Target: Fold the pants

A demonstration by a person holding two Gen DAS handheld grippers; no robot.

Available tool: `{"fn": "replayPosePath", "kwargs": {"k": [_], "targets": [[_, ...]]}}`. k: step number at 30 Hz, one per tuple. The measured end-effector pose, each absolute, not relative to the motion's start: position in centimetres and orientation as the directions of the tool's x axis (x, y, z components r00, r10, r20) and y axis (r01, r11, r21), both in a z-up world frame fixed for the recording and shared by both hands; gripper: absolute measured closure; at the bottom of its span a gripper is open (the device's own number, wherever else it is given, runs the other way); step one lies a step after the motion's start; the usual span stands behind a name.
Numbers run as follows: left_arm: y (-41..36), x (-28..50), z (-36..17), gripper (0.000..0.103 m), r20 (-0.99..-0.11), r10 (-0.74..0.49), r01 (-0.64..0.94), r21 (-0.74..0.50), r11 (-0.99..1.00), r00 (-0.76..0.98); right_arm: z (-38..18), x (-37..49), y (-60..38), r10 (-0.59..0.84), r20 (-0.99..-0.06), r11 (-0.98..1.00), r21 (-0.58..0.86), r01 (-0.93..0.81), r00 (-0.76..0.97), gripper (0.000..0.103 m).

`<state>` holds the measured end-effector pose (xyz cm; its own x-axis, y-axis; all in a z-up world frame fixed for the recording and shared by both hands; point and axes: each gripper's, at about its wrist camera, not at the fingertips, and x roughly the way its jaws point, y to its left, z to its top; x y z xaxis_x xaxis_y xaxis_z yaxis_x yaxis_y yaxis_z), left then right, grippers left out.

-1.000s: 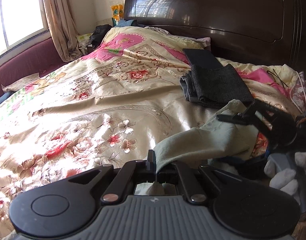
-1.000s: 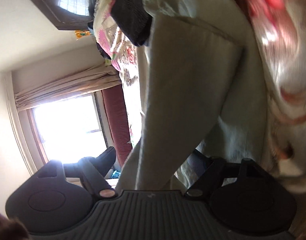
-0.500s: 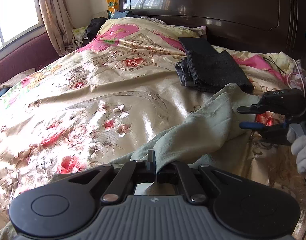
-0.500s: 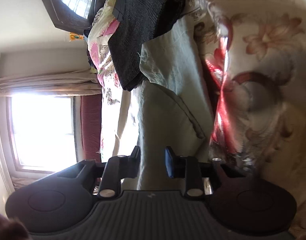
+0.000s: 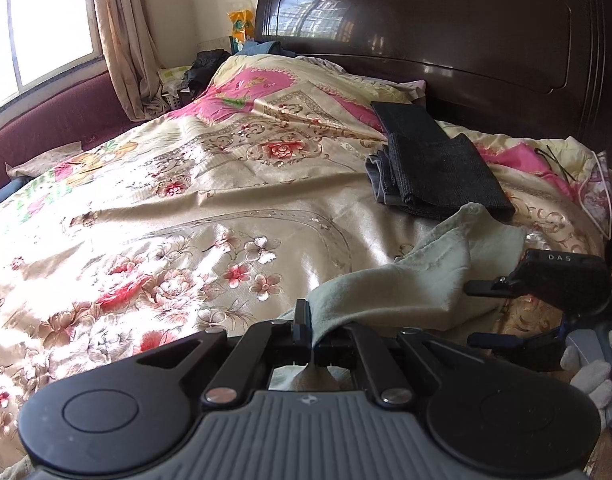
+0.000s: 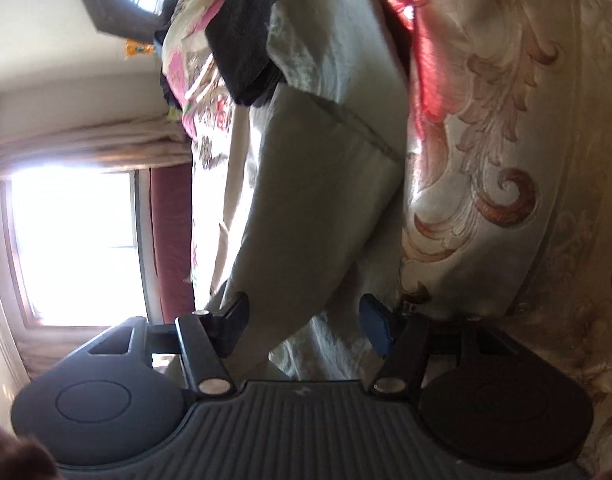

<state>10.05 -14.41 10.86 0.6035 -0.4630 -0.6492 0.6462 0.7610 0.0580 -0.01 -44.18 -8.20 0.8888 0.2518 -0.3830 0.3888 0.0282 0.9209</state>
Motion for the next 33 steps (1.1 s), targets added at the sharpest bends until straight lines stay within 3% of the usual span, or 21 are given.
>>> {"fn": "replayPosePath", "kwargs": {"k": [10, 17, 24, 26, 28, 31, 33], "targets": [[-14.4, 10.1, 10.8, 0.083, -0.648, -0.476, 0.651, 0.04, 0.758, 0.594, -7.5, 0.3, -43.9, 0.295, -0.409, 0.073, 0.911, 0.407, 0.863, 0.041], [-14.1, 10.2, 11.3, 0.083, -0.644, -0.486, 0.654, 0.029, 0.756, 0.59, -7.2, 0.8, -42.1, 0.295, -0.323, -0.018, 0.939, 0.343, 0.899, 0.038], [-13.7, 9.9, 11.5, 0.083, -0.65, -0.476, 0.65, 0.036, 0.759, 0.592, -8.3, 1.3, -42.0, 0.237, -0.316, -0.074, 0.937, 0.341, 0.919, 0.037], [-13.5, 9.8, 11.5, 0.083, -0.652, -0.473, 0.648, 0.038, 0.76, 0.593, -8.2, 1.2, -42.5, 0.215, -0.317, -0.052, 0.941, 0.335, 0.924, 0.05], [-13.3, 9.8, 11.5, 0.083, -0.653, -0.467, 0.644, 0.041, 0.764, 0.596, -8.1, 1.0, -43.2, 0.207, -0.308, -0.034, 0.946, 0.321, 0.929, 0.079], [-13.3, 9.8, 11.3, 0.083, -0.659, -0.463, 0.642, 0.04, 0.765, 0.593, -8.0, 0.6, -44.4, 0.184, -0.27, -0.036, 0.959, 0.281, 0.945, 0.093], [-13.5, 9.7, 11.0, 0.083, -0.663, -0.459, 0.645, 0.048, 0.762, 0.592, -7.4, 0.1, -45.4, 0.159, -0.267, -0.01, 0.962, 0.272, 0.95, 0.095]]}}
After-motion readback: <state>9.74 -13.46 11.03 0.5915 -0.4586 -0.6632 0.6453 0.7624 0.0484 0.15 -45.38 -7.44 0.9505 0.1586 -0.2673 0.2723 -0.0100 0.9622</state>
